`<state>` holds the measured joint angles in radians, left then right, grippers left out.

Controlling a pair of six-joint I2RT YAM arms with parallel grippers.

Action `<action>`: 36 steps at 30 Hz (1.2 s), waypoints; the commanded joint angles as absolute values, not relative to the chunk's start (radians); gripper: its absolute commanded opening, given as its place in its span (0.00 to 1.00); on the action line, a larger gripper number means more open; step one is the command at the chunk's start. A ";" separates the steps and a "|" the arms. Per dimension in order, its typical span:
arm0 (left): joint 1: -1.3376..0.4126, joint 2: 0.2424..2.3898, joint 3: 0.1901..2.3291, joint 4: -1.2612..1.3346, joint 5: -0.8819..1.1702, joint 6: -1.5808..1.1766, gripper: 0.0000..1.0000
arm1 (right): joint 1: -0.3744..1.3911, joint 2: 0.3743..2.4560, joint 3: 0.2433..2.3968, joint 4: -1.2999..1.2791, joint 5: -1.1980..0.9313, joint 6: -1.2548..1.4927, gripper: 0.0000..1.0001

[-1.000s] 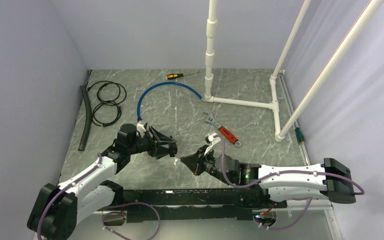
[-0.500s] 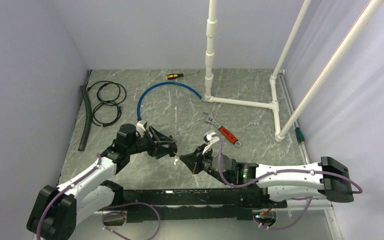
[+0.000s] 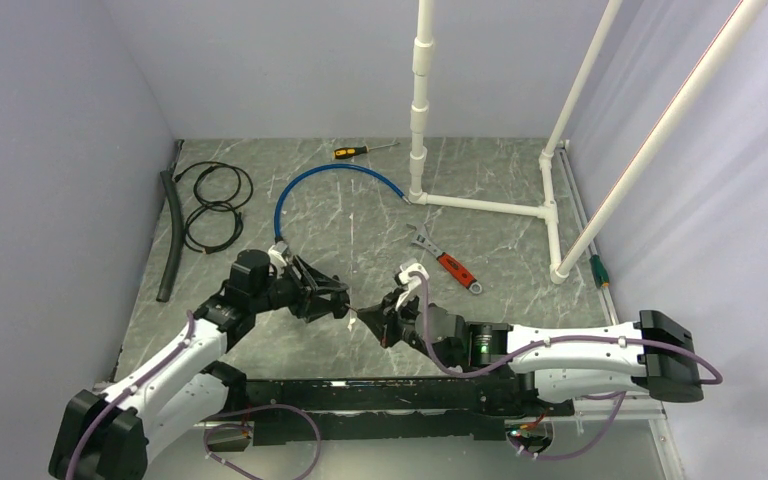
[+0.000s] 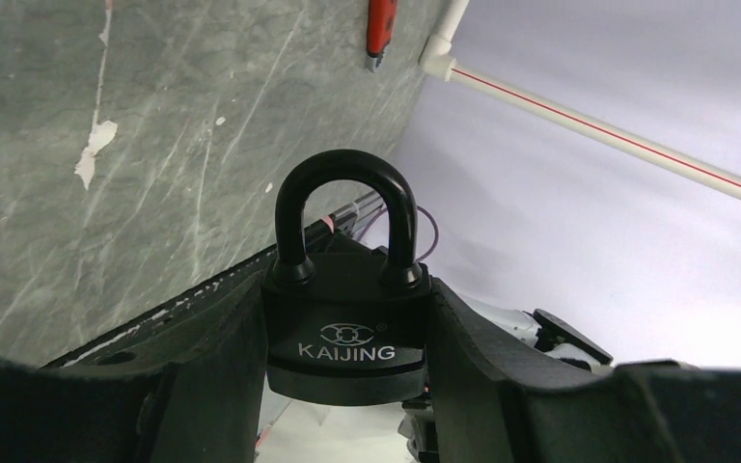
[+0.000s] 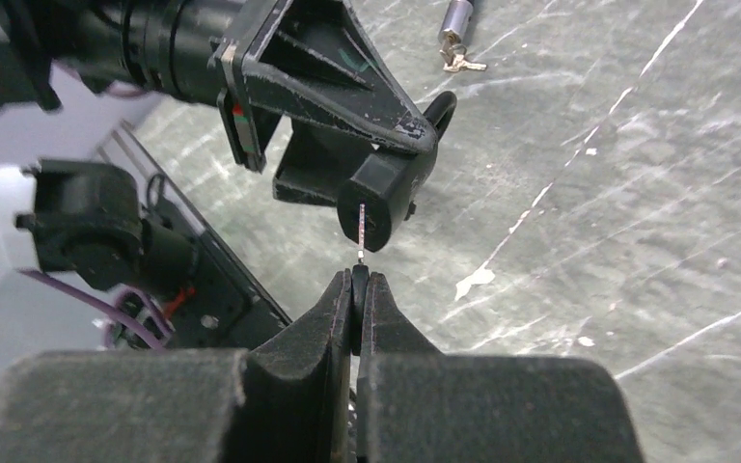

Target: Unlock with the key

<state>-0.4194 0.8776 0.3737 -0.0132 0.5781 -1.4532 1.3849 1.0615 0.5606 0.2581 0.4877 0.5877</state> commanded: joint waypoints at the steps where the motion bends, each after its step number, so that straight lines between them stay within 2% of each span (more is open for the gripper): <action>1: -0.417 0.825 0.471 -0.100 0.551 -1.414 0.00 | 1.406 1.030 0.628 0.190 0.457 0.364 0.00; 7: -0.417 0.833 0.537 -0.259 0.526 -1.384 0.00 | 1.491 1.037 0.678 0.115 0.461 0.042 0.00; 15: -0.417 0.888 0.663 -0.565 0.480 -1.340 0.00 | 1.616 1.123 0.616 0.277 0.585 -0.483 0.00; 18: -0.417 0.909 0.733 -0.734 0.431 -1.318 0.00 | 1.625 1.202 0.641 0.258 0.608 -0.608 0.00; 24: -0.417 0.912 0.763 -0.883 0.387 -1.308 0.00 | 1.631 1.298 0.707 0.219 0.607 -0.707 0.00; 36: -0.417 1.015 0.822 -1.105 0.308 -1.318 0.00 | 1.683 1.329 0.791 0.121 0.543 -0.758 0.00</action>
